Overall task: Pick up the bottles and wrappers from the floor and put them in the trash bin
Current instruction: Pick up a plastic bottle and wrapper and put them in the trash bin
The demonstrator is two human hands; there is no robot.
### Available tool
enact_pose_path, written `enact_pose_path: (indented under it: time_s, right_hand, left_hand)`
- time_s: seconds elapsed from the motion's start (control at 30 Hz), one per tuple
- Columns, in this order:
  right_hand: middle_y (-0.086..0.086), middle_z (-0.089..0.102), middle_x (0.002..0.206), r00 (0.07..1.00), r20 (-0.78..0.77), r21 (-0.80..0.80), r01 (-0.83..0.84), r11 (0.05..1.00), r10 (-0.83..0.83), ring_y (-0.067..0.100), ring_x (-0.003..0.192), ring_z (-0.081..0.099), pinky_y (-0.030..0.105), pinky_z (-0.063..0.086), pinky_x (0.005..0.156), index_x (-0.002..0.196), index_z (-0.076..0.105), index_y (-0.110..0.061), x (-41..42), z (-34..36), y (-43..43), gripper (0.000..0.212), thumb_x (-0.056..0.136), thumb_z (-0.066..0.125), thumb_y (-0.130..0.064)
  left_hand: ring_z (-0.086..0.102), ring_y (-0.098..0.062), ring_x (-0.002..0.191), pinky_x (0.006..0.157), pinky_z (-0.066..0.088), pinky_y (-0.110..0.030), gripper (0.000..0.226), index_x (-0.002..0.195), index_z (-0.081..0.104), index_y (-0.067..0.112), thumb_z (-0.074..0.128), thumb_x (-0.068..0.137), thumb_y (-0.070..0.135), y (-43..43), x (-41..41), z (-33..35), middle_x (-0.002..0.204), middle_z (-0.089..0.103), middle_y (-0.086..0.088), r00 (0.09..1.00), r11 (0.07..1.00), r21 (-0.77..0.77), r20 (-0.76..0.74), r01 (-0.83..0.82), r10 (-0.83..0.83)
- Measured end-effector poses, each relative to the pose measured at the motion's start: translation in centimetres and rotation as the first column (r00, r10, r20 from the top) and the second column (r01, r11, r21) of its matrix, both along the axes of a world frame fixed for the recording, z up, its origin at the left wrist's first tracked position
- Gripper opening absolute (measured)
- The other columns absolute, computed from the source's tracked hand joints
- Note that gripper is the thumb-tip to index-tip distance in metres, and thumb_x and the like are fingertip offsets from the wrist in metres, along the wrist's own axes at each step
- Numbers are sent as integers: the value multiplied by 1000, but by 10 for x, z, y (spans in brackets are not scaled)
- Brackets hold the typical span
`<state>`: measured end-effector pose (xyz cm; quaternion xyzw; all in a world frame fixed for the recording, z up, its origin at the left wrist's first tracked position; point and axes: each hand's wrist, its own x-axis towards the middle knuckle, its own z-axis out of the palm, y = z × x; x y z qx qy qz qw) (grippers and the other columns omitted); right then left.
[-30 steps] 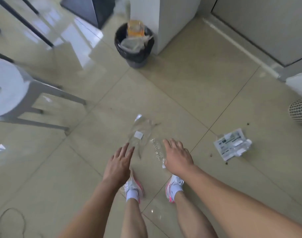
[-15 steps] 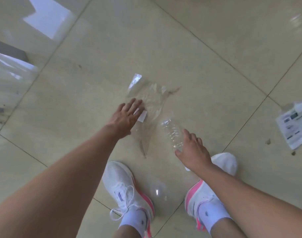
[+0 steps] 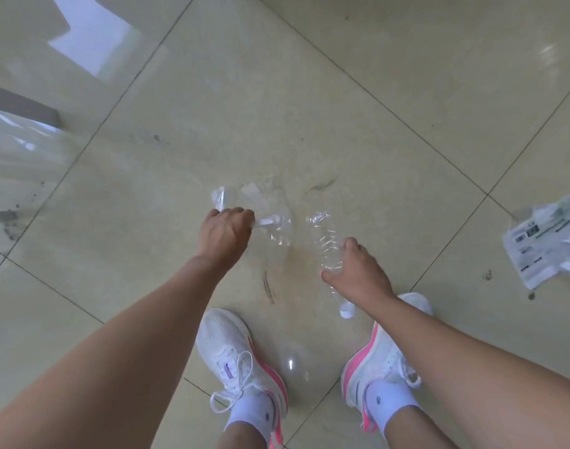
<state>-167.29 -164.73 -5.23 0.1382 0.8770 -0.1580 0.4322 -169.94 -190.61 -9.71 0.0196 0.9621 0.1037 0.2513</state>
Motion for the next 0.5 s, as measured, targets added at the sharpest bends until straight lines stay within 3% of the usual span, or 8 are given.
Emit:
enact_pose_path:
  time_s: [0.17,0.23,0.3,0.4,0.5]
  right_hand:
    - [-3,57,125,997,-75,-66,20,998,-24,26,117,58,40,51,91,131,46,-24,-41,101,-3,61,81,72,-47]
    - [-3,58,125,992,-118,-104,21,994,-34,22,118,58,39,51,92,131,47,-23,-63,152,-9,63,80,72,-49]
    - [-5,58,126,986,-165,-132,-14,991,-8,19,118,58,39,51,92,132,48,-24,-85,208,-18,64,81,72,-53]
    - [-6,59,124,975,-213,-145,-94,985,62,18,117,59,38,52,90,132,48,-27,-118,296,-38,65,81,70,-61]
    - [-8,60,127,966,-254,-172,-98,980,52,16,120,58,38,52,91,137,45,-29,-159,382,-63,71,81,67,-66]
  left_hand:
    - [64,-34,77,63,51,-35,13,88,69,18,65,91,30,3,-27,97,83,68,-3,906,901,104,104,-421,411]
    - [63,-30,73,58,47,-31,13,86,68,20,68,88,34,-1,-41,145,78,67,-2,843,829,165,167,-534,511]
    - [63,-28,67,51,39,-27,15,79,65,20,69,84,33,-9,-56,196,70,65,0,774,743,221,241,-632,586]
    - [69,-29,64,52,43,-29,14,78,69,13,69,79,27,-26,-80,279,66,73,-2,667,586,318,384,-745,639]
    - [77,-22,68,54,46,-29,10,80,71,16,64,77,23,-46,-108,366,70,77,6,588,444,388,469,-808,659]
